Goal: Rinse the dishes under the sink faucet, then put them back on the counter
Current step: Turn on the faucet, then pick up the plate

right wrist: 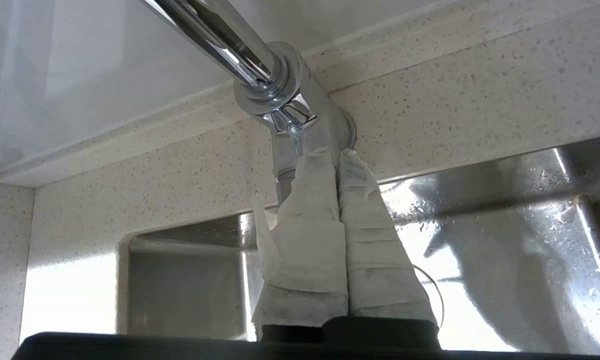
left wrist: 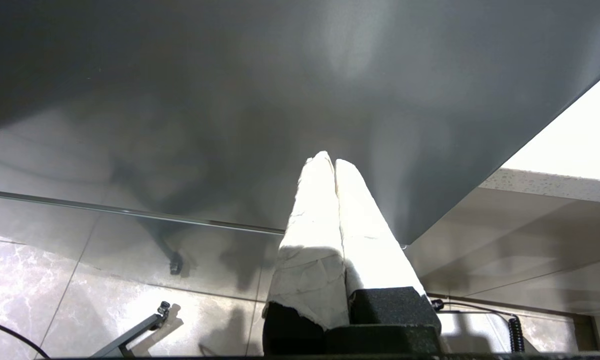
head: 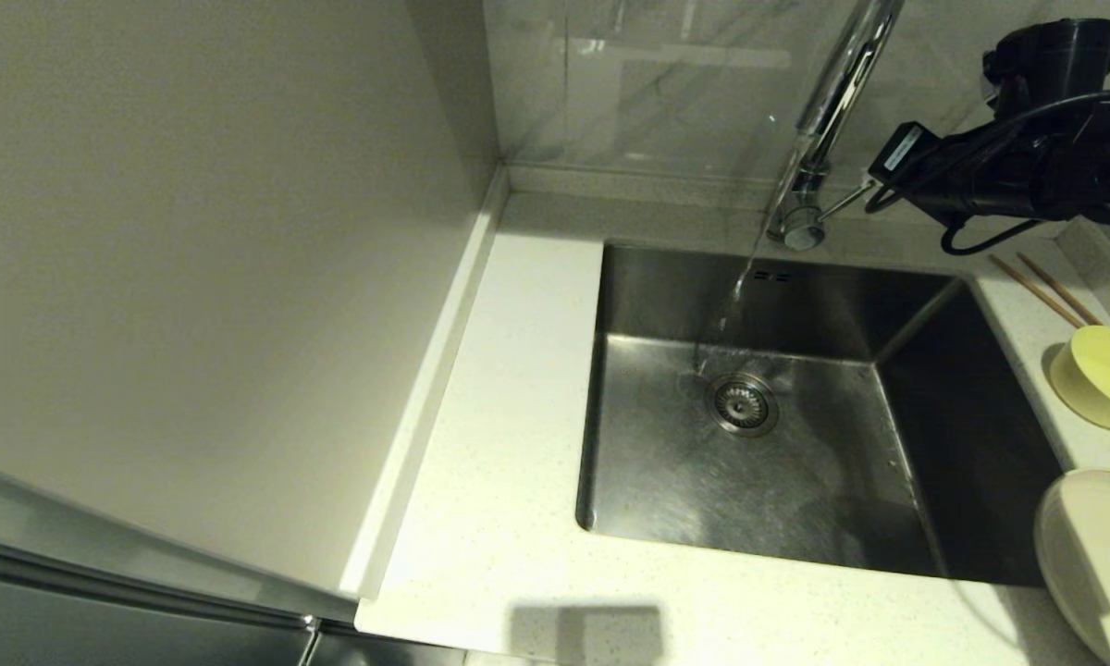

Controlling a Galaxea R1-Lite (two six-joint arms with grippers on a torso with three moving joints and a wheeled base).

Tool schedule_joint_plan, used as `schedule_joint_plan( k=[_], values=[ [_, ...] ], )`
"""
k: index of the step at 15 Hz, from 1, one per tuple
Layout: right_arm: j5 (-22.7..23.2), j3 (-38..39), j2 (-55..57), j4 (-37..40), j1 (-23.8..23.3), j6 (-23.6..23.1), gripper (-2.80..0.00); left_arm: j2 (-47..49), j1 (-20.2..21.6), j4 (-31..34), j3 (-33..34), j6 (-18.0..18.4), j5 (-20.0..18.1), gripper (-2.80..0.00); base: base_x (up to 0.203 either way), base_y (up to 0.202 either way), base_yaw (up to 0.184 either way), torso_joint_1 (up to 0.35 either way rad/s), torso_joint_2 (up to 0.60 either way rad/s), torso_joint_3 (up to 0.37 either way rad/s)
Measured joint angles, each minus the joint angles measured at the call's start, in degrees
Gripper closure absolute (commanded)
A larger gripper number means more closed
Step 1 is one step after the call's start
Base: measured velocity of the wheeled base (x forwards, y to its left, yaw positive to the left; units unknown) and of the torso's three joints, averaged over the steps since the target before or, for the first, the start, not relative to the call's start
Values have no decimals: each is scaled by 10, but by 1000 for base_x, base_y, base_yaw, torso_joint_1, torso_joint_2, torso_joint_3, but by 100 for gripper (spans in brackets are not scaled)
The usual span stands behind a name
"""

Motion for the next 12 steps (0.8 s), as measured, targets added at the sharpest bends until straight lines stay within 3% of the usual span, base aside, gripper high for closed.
schedule_joint_plan(
  k=[5,9,12],
  values=[
    [-5,-1,-11,-23,-17,-8,0,0,0,0,0,0,0,0,0,0,0,0,0,0],
    [-8,-1,-43,-43,-64,-35,0,0,0,0,0,0,0,0,0,0,0,0,0,0],
    [-7,0,-94,-12,-107,-36,0,0,0,0,0,0,0,0,0,0,0,0,0,0]
  ],
)
